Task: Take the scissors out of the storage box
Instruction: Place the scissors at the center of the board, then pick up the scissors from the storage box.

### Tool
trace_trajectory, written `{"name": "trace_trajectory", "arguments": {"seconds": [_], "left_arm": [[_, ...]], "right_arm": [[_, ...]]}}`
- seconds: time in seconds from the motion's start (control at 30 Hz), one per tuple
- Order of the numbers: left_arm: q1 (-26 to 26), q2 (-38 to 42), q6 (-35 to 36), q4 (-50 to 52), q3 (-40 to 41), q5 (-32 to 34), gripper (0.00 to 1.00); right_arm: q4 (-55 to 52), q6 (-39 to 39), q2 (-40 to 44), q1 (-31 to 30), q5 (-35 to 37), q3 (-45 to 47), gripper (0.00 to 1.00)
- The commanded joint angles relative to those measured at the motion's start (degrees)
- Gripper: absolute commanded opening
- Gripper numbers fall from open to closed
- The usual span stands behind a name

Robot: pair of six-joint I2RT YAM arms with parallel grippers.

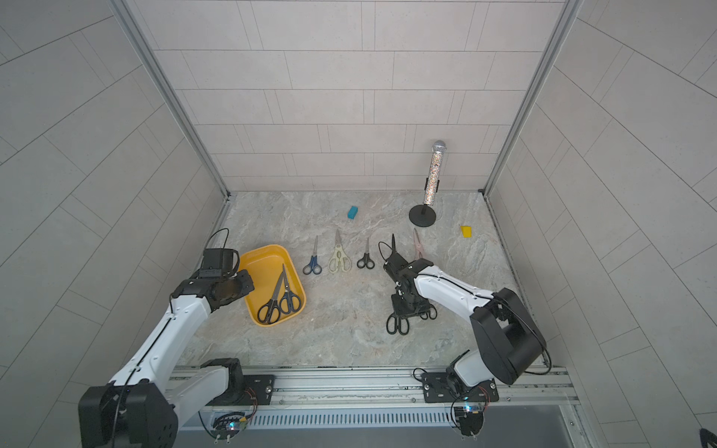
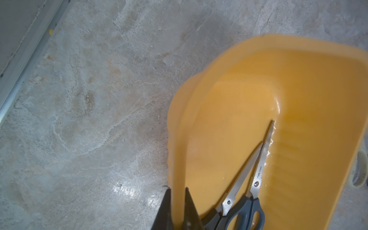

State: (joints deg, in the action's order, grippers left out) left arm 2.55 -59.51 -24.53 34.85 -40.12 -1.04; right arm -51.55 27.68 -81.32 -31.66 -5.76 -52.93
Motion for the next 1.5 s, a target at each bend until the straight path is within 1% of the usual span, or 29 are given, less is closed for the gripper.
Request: {"name": "trace_trajectory", "arguments": {"seconds": [0.0, 0.07, 0.2, 0.37, 0.47, 0.57, 0.67, 0.77, 0.9, 1.1, 1.27, 1.47], "left_arm": [[-0.16, 0.89, 0.17, 0.24, -0.66, 0.08, 0.00], [-0.17, 0.80, -0.03, 0.38, -0.66, -0.10, 0.00], [-0.09, 0.71, -0.33, 0.42, -0.66, -0.24, 0.00], [-0.20, 0.36, -0.68, 0.65, -0.75, -0.30, 0.00], [-0.18, -0.14, -1.21, 0.74, -0.79, -0.53, 0.00], [-0.25, -0.17, -2.07, 1.45, -1.10, -0.16, 0.00], [-0.23, 0.33, -2.84, 2.10, -1.27, 1.01, 0.00], [-0.17, 0.53, -3.30, 2.14, -1.25, 1.09, 0.00], [-0.09, -0.16, -4.02, 1.97, -1.35, 0.91, 0.00], [-0.35, -0.18, -4.34, 2.10, -1.54, 0.69, 0.00], [-0.55, 0.61, -4.20, 2.37, -1.56, 0.95, 0.00], [-0.88, 0.52, -4.19, 2.50, -1.58, 1.07, 0.00]], "right_arm": [[-2.98, 1.97, 4.33, -1.83, 2.37, -5.60, 0.35], [-1.31, 3.08, 3.71, -3.05, 0.91, -9.14, 0.36], [3.39, 6.16, -1.23, -7.31, -1.15, -17.00, 0.36], [9.75, 7.60, -12.67, -15.72, -1.17, -28.50, 0.37], [11.05, 7.80, -20.58, -20.00, -1.12, -36.64, 0.37], [11.71, 8.00, -27.70, -23.63, -0.68, -44.14, 0.38], [11.91, 8.43, -33.46, -26.13, -1.53, -49.79, 0.38], [11.97, 9.24, -37.51, -27.51, -2.38, -52.93, 0.38], [12.83, 10.75, -40.75, -28.75, -3.38, -54.03, 0.38], [12.21, 12.75, -45.52, -30.08, -2.36, -56.02, 0.37], [6.49, 11.97, -50.72, -30.74, 1.53, -62.35, 0.38], [4.03, 12.55, -53.66, -30.83, 5.45, -64.85, 0.38]]}}
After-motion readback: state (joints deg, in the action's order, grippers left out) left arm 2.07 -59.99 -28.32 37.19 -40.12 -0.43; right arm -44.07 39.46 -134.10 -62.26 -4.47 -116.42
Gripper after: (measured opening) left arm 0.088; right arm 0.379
